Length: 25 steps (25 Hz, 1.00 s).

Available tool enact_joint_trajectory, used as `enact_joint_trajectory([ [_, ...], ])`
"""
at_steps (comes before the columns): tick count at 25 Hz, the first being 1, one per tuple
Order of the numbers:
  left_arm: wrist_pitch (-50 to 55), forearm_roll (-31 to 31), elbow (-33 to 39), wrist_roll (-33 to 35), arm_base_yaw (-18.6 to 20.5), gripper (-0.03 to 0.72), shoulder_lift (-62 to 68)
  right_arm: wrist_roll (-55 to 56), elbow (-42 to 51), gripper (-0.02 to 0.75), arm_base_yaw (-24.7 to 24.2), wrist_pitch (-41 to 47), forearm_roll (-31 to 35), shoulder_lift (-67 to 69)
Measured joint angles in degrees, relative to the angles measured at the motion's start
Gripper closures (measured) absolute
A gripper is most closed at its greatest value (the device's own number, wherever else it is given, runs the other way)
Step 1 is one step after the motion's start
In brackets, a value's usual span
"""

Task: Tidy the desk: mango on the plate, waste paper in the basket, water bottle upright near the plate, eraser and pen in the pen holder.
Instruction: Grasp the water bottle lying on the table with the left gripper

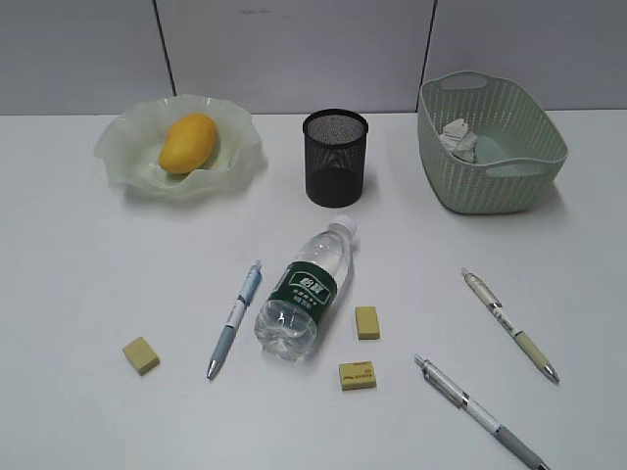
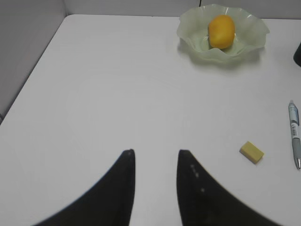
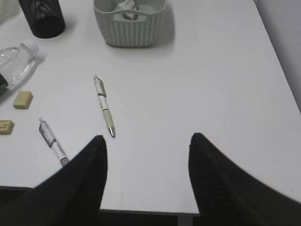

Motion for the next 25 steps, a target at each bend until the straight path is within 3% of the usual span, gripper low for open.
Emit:
enact_joint_trajectory([
  [4,0.0,0.0,0.0,0.0,0.0,0.449,0.0,0.0,0.0,0.292,-2.6,-0.1,0.0,0.0],
  [25,0.0,0.0,0.0,0.0,0.0,0.449,0.0,0.0,0.0,0.289,-2.7,-0.2,0.0,0.0],
])
